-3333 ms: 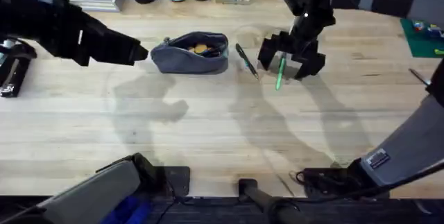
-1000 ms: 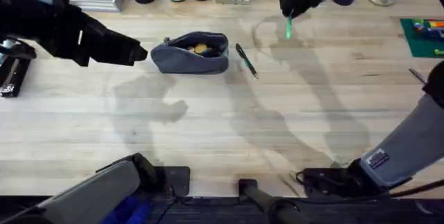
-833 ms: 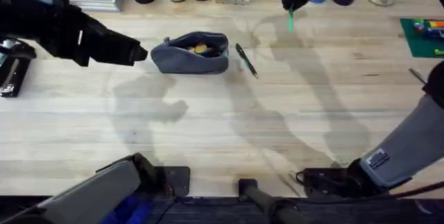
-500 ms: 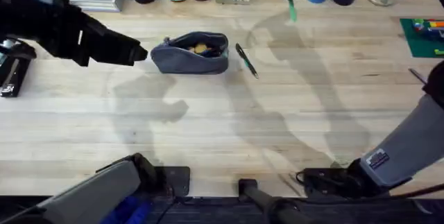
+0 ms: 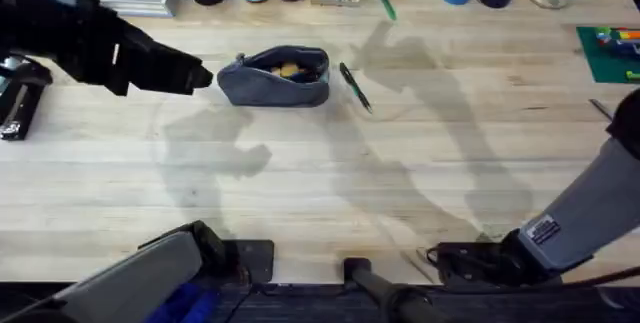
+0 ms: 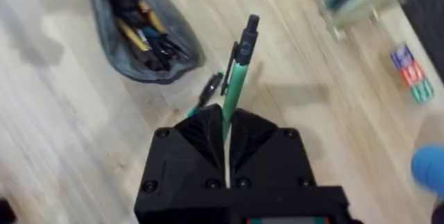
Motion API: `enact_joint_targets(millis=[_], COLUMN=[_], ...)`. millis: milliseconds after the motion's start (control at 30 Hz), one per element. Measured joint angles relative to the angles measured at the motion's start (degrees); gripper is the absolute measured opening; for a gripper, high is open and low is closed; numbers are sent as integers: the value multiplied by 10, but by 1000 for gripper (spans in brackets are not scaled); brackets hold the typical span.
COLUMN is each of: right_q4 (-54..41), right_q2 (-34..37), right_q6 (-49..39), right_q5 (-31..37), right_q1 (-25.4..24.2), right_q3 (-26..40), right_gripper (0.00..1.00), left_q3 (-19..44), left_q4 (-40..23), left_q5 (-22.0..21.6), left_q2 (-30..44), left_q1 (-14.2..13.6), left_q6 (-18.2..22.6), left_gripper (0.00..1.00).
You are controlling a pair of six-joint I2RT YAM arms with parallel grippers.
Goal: Unzip the bag, pick up the pens from the table one at a time and place them inside, then zip the bag closed.
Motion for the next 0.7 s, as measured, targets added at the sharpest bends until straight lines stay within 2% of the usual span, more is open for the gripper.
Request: enact_joint_targets(millis=[400, 700], right_q4=[1, 8], right_q2=[0, 0], right_q6=[-170, -222], right_q5=[-33, -35], right_q1=[68, 103], right_q3=[0, 0], right_gripper=[31, 31], left_q3=[0, 0], left_q4=[0, 0], left_q5=[0, 0], left_q2=[0, 0], left_q1=[0, 0], left_q6=[0, 0], left_gripper=[995, 995])
